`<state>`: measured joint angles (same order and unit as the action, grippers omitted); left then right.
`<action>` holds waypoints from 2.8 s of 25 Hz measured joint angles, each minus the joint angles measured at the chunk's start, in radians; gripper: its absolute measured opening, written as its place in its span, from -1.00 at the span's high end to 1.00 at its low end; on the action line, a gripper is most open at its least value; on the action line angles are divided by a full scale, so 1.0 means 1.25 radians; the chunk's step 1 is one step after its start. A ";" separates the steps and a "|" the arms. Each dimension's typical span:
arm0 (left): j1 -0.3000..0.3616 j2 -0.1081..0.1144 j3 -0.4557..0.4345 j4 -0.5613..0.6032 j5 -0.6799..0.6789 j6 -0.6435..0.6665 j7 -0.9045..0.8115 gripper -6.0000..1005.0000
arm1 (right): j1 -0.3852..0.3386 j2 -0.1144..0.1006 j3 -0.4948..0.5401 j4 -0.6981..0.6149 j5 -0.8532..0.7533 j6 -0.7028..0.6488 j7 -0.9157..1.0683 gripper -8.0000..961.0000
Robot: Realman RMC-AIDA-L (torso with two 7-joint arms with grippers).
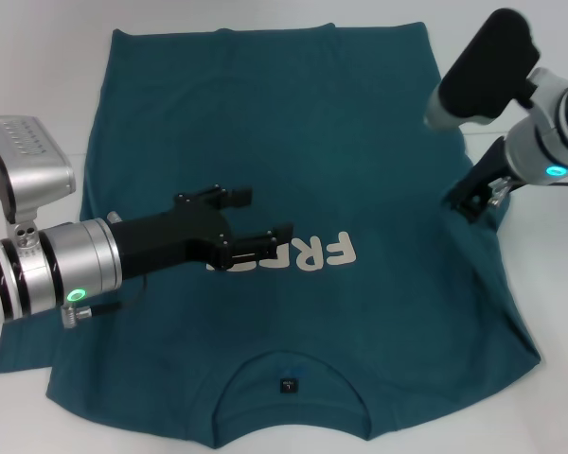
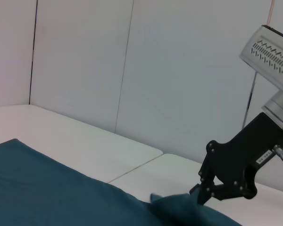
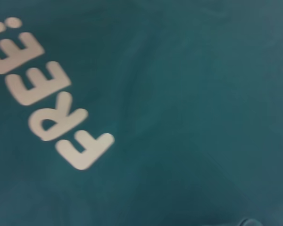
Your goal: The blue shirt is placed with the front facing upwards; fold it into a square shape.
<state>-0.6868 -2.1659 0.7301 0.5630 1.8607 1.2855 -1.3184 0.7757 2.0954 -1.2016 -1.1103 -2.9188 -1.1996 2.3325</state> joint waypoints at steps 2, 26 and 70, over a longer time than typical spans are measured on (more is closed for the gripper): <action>0.001 0.000 0.000 0.000 0.000 0.000 0.000 -0.74 | 0.000 0.001 -0.021 0.001 0.009 0.000 0.001 0.94; 0.000 -0.001 -0.002 -0.006 0.000 -0.001 0.010 -0.74 | -0.001 0.002 -0.140 0.032 0.076 0.021 0.009 0.93; 0.001 -0.001 -0.005 -0.011 -0.023 -0.001 0.010 -0.74 | 0.003 -0.003 -0.054 0.025 0.097 0.115 0.064 -0.69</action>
<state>-0.6852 -2.1675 0.7240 0.5486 1.8325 1.2840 -1.3054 0.7798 2.0918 -1.2696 -1.0793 -2.7973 -1.0554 2.4120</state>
